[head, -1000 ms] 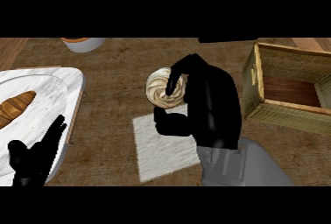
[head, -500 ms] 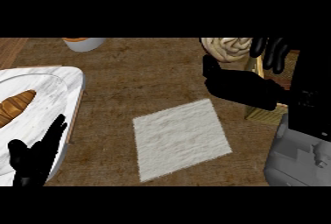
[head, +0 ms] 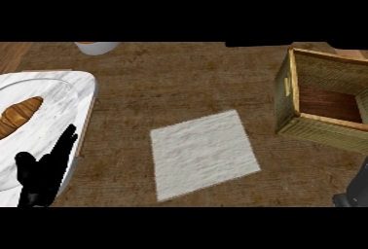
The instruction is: Pick the cupcake from the placemat and place it in the basket
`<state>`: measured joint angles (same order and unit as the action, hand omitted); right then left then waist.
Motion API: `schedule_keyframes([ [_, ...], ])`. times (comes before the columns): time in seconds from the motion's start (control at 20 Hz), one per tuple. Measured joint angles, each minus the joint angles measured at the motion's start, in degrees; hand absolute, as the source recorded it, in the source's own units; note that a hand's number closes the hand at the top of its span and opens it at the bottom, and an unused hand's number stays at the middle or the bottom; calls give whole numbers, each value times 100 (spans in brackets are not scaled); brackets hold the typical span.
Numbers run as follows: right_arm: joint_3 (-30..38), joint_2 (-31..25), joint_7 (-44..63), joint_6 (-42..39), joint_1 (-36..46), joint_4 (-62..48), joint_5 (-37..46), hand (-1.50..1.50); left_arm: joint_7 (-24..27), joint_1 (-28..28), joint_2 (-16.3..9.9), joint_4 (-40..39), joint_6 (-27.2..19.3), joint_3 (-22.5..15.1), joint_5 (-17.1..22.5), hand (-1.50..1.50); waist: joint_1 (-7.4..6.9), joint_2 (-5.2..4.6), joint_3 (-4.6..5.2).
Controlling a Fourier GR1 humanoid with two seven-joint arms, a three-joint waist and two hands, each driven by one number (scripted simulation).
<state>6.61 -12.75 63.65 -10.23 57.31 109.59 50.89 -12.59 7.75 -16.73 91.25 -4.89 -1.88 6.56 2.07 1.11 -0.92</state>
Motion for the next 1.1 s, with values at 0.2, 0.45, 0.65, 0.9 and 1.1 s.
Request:
schedule_keyframes([
  [0.2, 475, -389, -215, -257, 58, -280, -237, 150, -51, -35, 16, 5, -4, -29, -62, 0, -24, -15, -2],
  [0.45, 947, -781, -505, -473, 31, -756, -501, 150, -21, -103, 40, -37, 71, -44, -76, 0, -95, -40, -8],
  [0.65, 1249, -945, -718, -533, -95, -1082, -682, 150, 0, -145, 32, -63, 165, -19, -43, 0, -152, -54, -10],
  [0.9, 1747, -847, -834, -343, -275, -1277, -964, 150, 27, -167, 80, -75, 156, -27, -102, 0, -184, -58, -14],
  [1.1, 2175, -846, -1128, -158, -590, -1406, -1250, 150, 102, -159, 113, -111, 195, 0, -91, 0, -179, -56, -28],
])
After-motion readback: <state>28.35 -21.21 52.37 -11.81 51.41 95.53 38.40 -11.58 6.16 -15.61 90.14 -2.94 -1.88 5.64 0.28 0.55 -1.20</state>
